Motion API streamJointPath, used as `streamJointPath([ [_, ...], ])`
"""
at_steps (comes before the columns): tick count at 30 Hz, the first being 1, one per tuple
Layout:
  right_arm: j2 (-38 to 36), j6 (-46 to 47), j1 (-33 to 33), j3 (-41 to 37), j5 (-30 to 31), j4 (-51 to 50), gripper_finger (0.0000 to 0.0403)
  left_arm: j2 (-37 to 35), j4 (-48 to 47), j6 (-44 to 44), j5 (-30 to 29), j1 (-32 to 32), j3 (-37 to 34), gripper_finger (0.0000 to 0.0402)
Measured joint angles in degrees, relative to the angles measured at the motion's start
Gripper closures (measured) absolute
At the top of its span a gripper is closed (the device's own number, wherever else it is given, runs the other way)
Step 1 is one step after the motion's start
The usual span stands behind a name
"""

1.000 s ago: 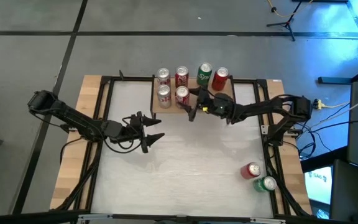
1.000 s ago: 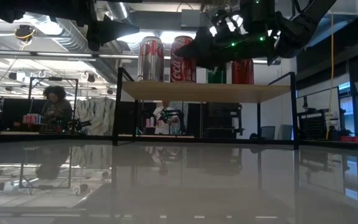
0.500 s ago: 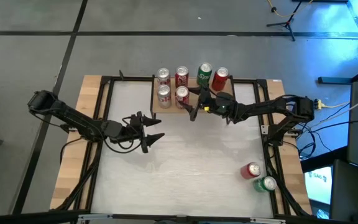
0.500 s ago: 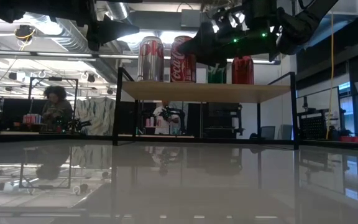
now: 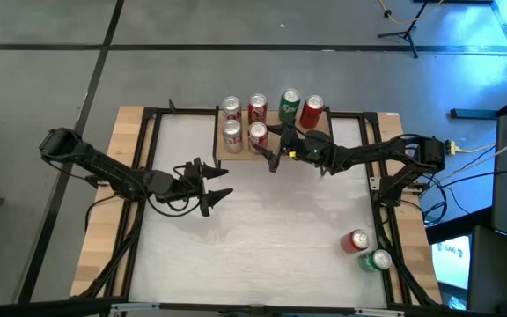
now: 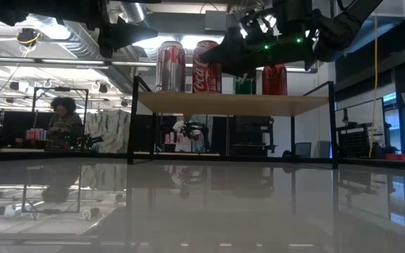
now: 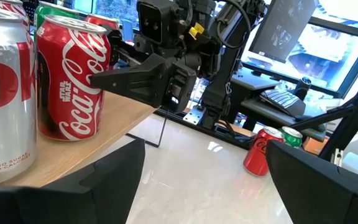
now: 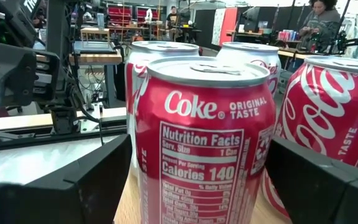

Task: Place canned beverage on shelf
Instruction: Put the red-white soda can aligned with the other red soda can on the shelf

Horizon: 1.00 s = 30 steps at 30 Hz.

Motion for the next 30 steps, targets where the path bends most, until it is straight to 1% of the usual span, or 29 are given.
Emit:
streamJointPath([
  [8, 0.0, 0.02, -0.01, 0.0, -1.42, -0.72, 0.0056, 0.0, -0.02, 0.02, 0.0, -0.02, 0.0, 0.0076],
  [15, 0.0, 0.01, -0.01, 0.0, -1.44, -0.85, 0.0109, 0.0, 0.0, 0.04, -0.02, -0.02, 0.0, 0.0076],
  [17, 0.0, -0.24, 0.0, 0.0, -1.47, -0.85, 0.0117, 0.0, -0.01, 0.05, -0.02, 0.0, 0.0, 0.0076],
  [20, 0.0, -1.54, 0.0, 0.0, -1.5, -0.85, 0.0117, 0.0, -0.02, 0.04, -0.02, -0.02, 0.0, 0.0076],
  [24, 0.0, -1.66, -0.53, 0.0, -1.77, -0.88, 0.0107, 0.0, -0.01, 0.05, -0.02, -0.01, 0.0, 0.0076],
  [30, 0.0, -1.19, -3.42, 0.0, -6.4, -1.07, 0.0111, 0.0, 0.0, 0.04, -0.02, -0.01, 0.0, 0.0076],
])
